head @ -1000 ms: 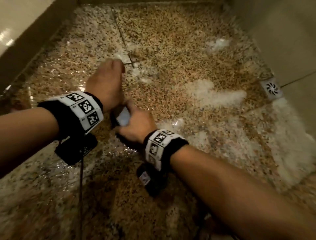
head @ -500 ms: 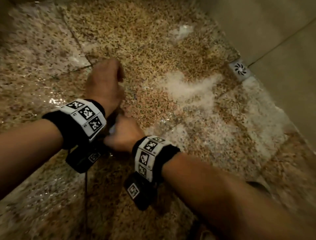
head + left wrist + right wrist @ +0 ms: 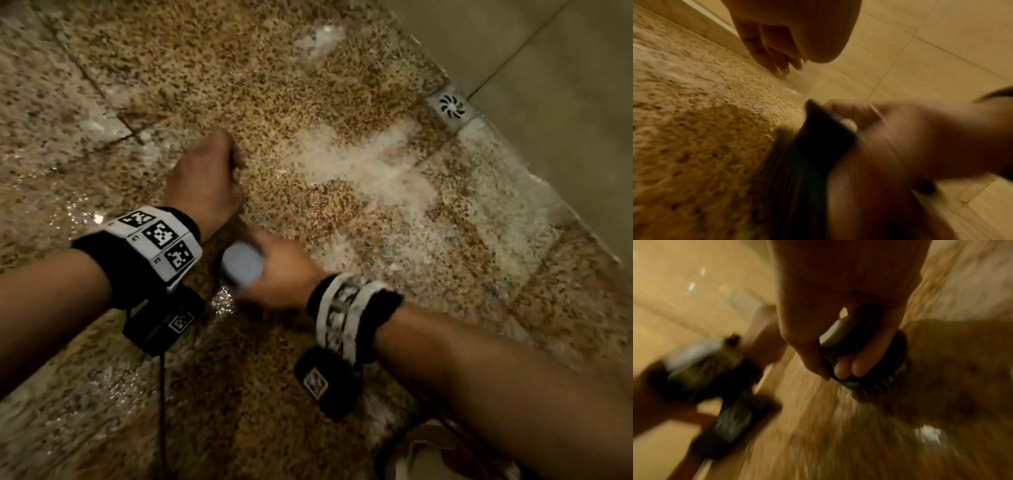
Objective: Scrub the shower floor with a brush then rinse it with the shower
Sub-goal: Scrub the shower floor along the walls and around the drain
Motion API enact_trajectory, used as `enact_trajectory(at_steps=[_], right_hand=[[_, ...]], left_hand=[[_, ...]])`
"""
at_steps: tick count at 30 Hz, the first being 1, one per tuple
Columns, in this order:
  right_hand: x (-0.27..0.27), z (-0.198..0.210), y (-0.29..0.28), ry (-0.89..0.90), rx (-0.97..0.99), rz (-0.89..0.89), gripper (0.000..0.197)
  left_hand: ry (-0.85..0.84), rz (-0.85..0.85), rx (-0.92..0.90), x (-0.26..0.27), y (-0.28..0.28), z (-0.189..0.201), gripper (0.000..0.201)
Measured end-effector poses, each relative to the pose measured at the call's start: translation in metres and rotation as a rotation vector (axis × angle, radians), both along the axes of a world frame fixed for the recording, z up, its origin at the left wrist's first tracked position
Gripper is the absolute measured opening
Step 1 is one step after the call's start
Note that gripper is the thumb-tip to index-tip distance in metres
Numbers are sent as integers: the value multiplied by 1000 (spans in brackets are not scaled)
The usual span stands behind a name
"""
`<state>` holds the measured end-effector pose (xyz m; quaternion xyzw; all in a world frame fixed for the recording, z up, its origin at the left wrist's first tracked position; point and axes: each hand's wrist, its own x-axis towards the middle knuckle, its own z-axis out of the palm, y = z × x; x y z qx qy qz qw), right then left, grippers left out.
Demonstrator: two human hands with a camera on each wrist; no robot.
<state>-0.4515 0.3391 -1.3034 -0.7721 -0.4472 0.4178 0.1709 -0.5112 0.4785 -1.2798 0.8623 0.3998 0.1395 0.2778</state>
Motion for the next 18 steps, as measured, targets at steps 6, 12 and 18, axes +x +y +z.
enact_trajectory(at_steps=[6,12,18], right_hand=[[119,20,-30,-232,16,-440,56],[107,33,-9,-235,22,-249,63],[27,3,-31,-95,-25,302,68]], left_hand=[[-28,-11,-15,-10,7,-1,27],[0,-158,-21,0,-2,-1,25],[111,-355,-61,3,0,-10,29]])
